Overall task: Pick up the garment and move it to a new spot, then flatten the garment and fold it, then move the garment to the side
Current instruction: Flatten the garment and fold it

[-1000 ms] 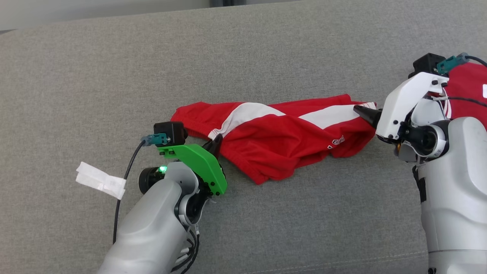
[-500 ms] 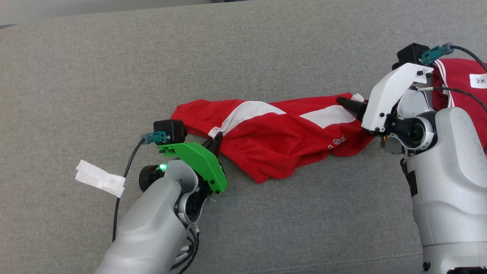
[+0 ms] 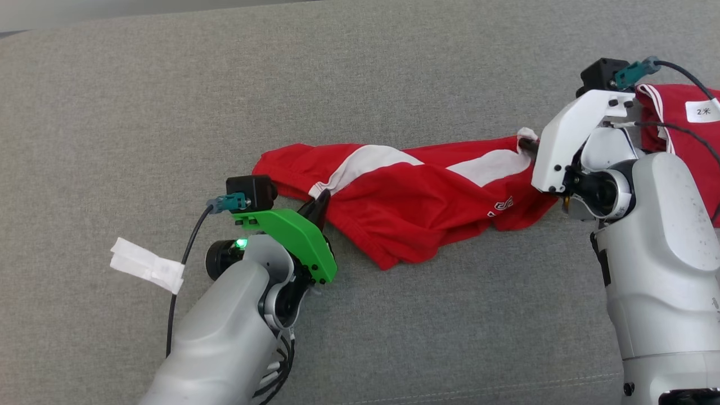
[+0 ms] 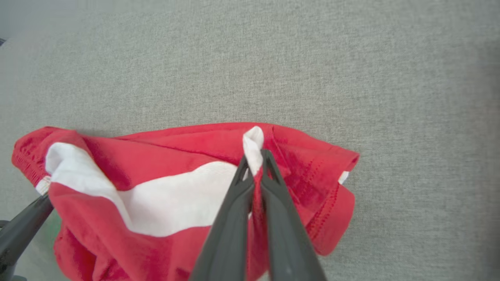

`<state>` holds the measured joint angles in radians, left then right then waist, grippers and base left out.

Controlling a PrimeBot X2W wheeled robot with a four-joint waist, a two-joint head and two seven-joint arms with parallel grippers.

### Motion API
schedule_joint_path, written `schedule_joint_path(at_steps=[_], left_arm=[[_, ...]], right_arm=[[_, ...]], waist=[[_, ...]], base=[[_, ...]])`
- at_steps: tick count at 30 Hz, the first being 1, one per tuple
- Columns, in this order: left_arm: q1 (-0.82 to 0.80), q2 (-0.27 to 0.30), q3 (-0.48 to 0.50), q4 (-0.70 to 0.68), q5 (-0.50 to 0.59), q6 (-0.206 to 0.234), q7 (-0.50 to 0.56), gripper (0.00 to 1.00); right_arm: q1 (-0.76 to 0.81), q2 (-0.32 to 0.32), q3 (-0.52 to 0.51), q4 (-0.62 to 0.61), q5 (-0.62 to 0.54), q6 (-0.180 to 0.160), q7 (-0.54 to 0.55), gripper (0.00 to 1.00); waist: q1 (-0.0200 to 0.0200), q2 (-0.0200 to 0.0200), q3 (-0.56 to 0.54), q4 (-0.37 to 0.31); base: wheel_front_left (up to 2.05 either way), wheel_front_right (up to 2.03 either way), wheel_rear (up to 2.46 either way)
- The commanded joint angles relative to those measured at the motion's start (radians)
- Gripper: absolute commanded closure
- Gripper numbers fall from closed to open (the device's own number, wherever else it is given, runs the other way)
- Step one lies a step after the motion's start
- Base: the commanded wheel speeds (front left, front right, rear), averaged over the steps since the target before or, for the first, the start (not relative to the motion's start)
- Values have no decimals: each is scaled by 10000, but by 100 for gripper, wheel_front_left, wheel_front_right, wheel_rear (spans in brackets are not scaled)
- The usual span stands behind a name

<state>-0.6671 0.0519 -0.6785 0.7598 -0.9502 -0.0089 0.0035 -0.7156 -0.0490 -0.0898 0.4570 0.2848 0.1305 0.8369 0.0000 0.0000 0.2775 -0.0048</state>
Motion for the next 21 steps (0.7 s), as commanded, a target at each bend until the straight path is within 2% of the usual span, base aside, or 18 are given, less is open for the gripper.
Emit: schedule_joint_path(at_steps=[1,8,11,16,21], left_arm=[[-225,88,40,-48,41,-65,-198,100],[-360,127,462,-485,-241,-473,-1035,100],[-550,165,673,-942,-526,-730,-1005,100],[-1042,566,954,-2156,-1485,-1072,237,100],[-1828,1249,1442,-3452,-2235,-1013,1518,100]], right_arm=[[-137,-22,15,-104,-59,3,-261,100],[-82,-31,251,-749,-5,3,-1541,100],[0,-106,384,-1258,322,5,-1909,100],[3,-650,792,-2318,987,5,-2136,100],[-298,-1226,1124,-3339,1531,5,-2004,100]], waist=[[0,0,-17,4],[0,0,-281,-37],[0,0,-439,-50],[0,0,-693,-110],[0,0,-902,-210]], base=[[0,0,0],[0,0,0],[0,0,0],[0,0,0],[0,0,0]])
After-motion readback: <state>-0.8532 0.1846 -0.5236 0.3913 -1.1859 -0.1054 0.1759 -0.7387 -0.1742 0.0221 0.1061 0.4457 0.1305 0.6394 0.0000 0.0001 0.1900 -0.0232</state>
